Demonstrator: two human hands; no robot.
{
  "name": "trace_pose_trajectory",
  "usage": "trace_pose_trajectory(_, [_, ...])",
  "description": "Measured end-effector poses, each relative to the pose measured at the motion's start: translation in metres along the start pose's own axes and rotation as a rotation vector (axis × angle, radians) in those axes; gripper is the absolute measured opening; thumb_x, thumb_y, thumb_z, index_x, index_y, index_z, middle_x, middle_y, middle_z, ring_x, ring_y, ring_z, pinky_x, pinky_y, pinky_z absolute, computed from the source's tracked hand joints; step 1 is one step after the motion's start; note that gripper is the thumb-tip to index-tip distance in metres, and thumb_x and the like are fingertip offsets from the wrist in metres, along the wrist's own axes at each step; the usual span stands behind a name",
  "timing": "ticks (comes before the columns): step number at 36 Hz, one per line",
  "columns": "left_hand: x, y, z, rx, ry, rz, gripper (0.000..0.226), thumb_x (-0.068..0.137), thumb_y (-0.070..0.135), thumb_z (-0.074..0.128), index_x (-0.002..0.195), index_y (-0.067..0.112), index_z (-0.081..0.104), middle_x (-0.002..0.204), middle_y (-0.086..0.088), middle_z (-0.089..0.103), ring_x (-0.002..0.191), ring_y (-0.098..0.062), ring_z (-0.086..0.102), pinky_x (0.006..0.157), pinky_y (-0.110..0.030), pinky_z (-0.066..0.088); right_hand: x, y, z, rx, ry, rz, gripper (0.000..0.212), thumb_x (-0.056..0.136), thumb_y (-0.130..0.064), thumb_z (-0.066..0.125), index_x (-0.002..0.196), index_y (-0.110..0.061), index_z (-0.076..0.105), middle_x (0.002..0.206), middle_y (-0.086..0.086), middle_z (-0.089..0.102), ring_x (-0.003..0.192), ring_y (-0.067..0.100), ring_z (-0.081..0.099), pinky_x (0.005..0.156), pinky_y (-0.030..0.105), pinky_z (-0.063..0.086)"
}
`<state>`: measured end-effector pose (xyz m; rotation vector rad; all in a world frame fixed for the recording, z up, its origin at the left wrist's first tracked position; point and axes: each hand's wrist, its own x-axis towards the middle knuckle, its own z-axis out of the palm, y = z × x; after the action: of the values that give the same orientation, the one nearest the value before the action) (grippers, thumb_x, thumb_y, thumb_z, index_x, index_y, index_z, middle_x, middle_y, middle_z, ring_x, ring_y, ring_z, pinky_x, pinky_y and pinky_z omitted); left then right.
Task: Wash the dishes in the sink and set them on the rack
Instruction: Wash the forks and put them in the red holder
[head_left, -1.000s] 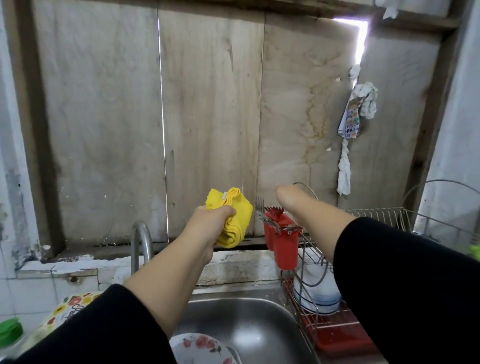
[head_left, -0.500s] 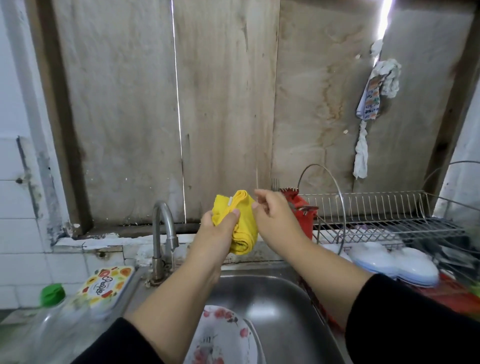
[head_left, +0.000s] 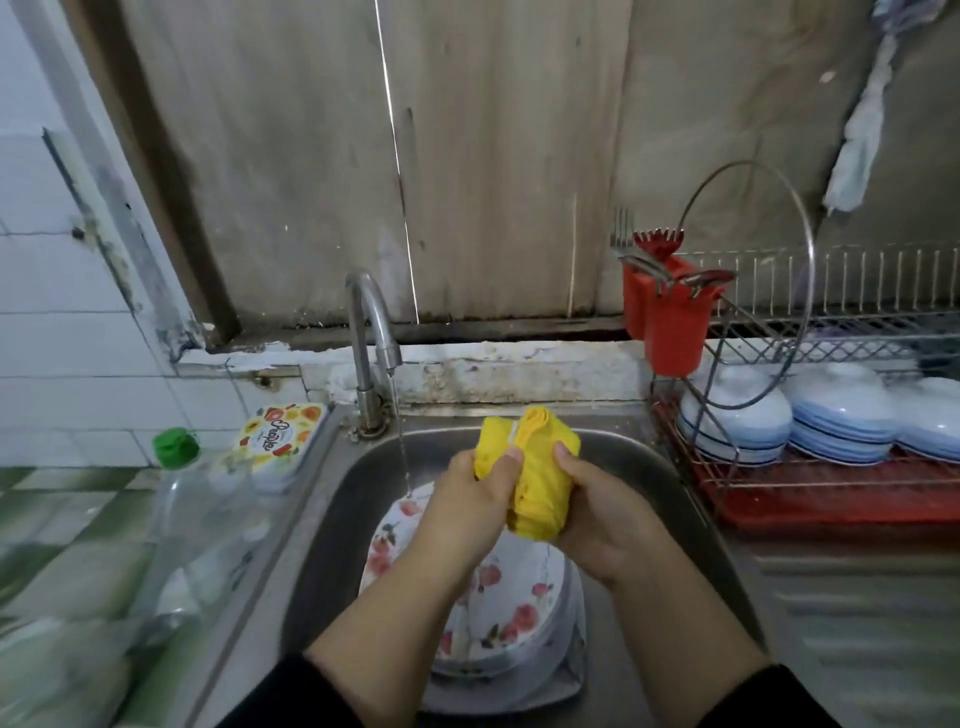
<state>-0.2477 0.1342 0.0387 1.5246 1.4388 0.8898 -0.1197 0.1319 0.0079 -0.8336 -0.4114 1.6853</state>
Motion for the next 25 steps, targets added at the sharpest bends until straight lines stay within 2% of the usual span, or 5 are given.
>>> trace_pose_trajectory(3, [-0.004,-0.009,0.004,0.017,-0.034,-0.055,0.034,0.098,0.048,0.035,0.090,0.022,0.056,0.091,0.008,0.060,0.079,-0.003,0.053,0.063,-0.013,0.039,0.005,0.010,-0.015,0.102,-0.039,0.046,0.034,0.094,-0.029,0.046,0.112,-0.005,0.062,0.110,0.018,0.068,0.102,0.032,0.064,0.088,0.048,0.049])
trace_pose_trajectory(5, [-0.004,-0.014,0.005,0.017,-0.031,-0.120,0.049,0.100,0.049,0.020,0.106,0.022,0.060,0.107,0.001,0.061,0.097,-0.012,0.055,0.080,-0.019,0.039,0.010,0.015,-0.026,0.148,-0.098,0.061,0.051,0.076,-0.032,0.072,0.117,-0.004,0.065,0.124,0.020,0.061,0.114,0.039,0.058,0.097,0.055,0.044])
trace_pose_trajectory(9, [0.011,-0.039,0.008,0.155,-0.069,-0.323,0.044,0.103,0.037,0.029,0.119,0.007,0.058,0.120,-0.018,0.060,0.109,-0.030,0.057,0.078,-0.030,0.045,0.018,0.024,-0.049,0.327,-0.200,0.074,0.088,0.031,-0.016,0.097,0.113,-0.002,0.068,0.124,0.021,0.061,0.107,0.042,0.061,0.081,0.061,0.050])
trace_pose_trajectory(16, [0.031,-0.088,0.019,0.777,-0.181,-0.448,0.042,0.098,0.037,0.037,0.124,0.011,0.057,0.130,-0.009,0.056,0.118,-0.028,0.053,0.096,-0.033,0.041,0.021,0.025,-0.060,0.441,-0.217,0.057,0.068,0.025,-0.011,0.095,0.091,-0.010,0.078,0.109,0.019,0.069,0.091,0.042,0.068,0.065,0.056,0.054])
trace_pose_trajectory(25, [0.046,-0.090,0.033,1.056,-0.382,-0.485,0.046,0.099,0.030,0.044,0.139,0.006,0.043,0.142,-0.013,0.045,0.130,-0.032,0.043,0.109,-0.042,0.034,0.022,0.028,-0.056,0.534,-0.168,0.004,0.050,0.035,-0.017,0.089,0.083,-0.008,0.078,0.102,0.019,0.071,0.083,0.040,0.070,0.065,0.052,0.056])
